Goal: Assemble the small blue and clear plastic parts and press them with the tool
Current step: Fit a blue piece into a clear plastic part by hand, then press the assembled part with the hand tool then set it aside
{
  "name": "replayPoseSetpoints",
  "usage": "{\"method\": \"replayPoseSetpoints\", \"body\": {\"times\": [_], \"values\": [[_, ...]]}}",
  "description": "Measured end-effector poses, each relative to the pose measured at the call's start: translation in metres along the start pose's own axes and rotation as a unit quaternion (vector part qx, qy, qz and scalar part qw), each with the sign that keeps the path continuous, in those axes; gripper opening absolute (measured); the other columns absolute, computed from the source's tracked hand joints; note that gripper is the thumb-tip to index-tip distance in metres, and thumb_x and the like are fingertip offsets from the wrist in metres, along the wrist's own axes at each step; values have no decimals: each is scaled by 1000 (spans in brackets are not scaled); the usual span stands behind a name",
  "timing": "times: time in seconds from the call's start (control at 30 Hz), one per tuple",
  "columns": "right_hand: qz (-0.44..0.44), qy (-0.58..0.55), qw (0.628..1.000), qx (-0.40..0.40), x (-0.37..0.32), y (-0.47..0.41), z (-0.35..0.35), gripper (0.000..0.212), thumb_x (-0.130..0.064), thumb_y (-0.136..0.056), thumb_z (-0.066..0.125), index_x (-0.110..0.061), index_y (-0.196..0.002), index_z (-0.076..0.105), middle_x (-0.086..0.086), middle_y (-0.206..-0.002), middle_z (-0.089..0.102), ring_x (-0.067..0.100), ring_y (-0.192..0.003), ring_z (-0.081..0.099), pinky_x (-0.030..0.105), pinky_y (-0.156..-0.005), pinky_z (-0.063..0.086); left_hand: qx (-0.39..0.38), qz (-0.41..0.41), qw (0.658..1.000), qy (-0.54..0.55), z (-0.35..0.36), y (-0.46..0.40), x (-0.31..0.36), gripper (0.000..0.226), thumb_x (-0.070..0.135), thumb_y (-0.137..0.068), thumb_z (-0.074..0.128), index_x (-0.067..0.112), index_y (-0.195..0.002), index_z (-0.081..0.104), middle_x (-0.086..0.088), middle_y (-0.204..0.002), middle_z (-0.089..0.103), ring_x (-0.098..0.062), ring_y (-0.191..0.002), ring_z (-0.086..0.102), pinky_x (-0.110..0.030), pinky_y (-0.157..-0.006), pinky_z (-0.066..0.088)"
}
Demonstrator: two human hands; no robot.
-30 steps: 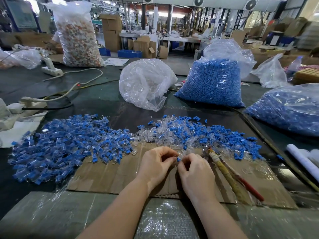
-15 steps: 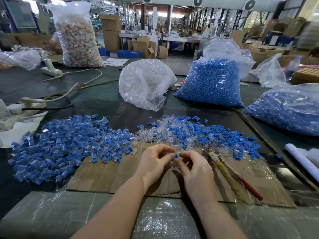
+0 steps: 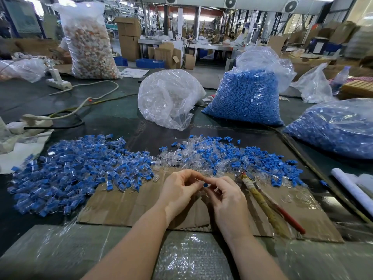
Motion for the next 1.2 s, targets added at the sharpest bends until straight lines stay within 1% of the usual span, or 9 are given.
{"method": "replayPoseSetpoints", "body": {"times": [0.4,0.6,0.67,0.77,0.83,0.9,0.97,1.07,1.2], "values": [[4,1,1000,-5,1,-1,1,17,-9,-83,68,-14,-99,70,-5,-90,62,16,-90,57,39,-80,48,6,8,1000,-18,0,-1,4,9,6,-82,67,14,-87,69,-9,-81,70,-25,-79,66,-37,-79,55],[-29,137,989,41,-17,-2,-18,30,-22,-84,67,-13,-113,64,-1,-103,60,17,-99,55,33,-90,42,20,-5,1000,14,-4,-3,2,9,5,-82,67,6,-91,68,-7,-80,68,-8,-69,60,-11,-63,47],[11,219,974,64,-18,-7,-35,43,-32,-85,64,-13,-123,57,5,-113,58,22,-105,53,36,-90,38,23,-14,999,31,-5,-3,1,8,4,-82,67,6,-90,68,-5,-77,67,-3,-65,59,-9,-59,45],[170,392,902,-59,13,-17,-55,67,-59,-87,46,-18,-138,33,8,-131,46,25,-120,43,41,-98,35,29,-34,996,80,-5,-4,-3,7,3,-83,66,6,-89,68,-8,-77,67,-3,-61,60,-12,-57,47],[247,413,863,-151,34,-15,-62,70,-66,-85,43,-21,-136,30,8,-136,44,27,-125,40,46,-102,33,36,-52,990,124,-5,-4,-5,7,1,-83,65,5,-88,67,-9,-76,67,-5,-58,61,-14,-53,47],[284,389,854,-195,48,-11,-62,66,-60,-85,50,-22,-136,31,5,-133,49,27,-125,43,48,-103,33,39,-77,979,184,-5,-4,-8,8,-2,-83,63,2,-89,66,-10,-73,66,-8,-54,61,-16,-49,47],[287,372,859,-203,52,-10,-62,48,-44,-87,56,-20,-126,41,4,-119,56,27,-115,49,44,-97,40,37,-100,968,226,-4,-4,-11,9,-2,-84,63,2,-91,66,-9,-72,65,-13,-56,60,-21,-49,49],[283,333,881,-181,46,-12,-63,10,-23,-84,54,-18,-82,46,5,-99,54,27,-100,51,36,-84,46,35,-115,959,256,-4,-4,-13,9,-1,-84,62,2,-93,65,-8,-70,65,-15,-55,58,-23,-51,49],[221,309,909,-170,28,-20,-57,23,-23,-84,54,-22,-72,35,0,-88,49,15,-79,48,25,-62,36,52,-129,949,284,-5,-5,-14,10,-2,-84,62,1,-93,65,-8,-70,65,-9,-52,59,-19,-47,49]]}}
Point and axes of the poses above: each hand's wrist, its own y-axis away from the middle knuckle, its own z-axis out of the palm, x = y × z, the point moved 7 cm from there along -y, towards the middle knuckle
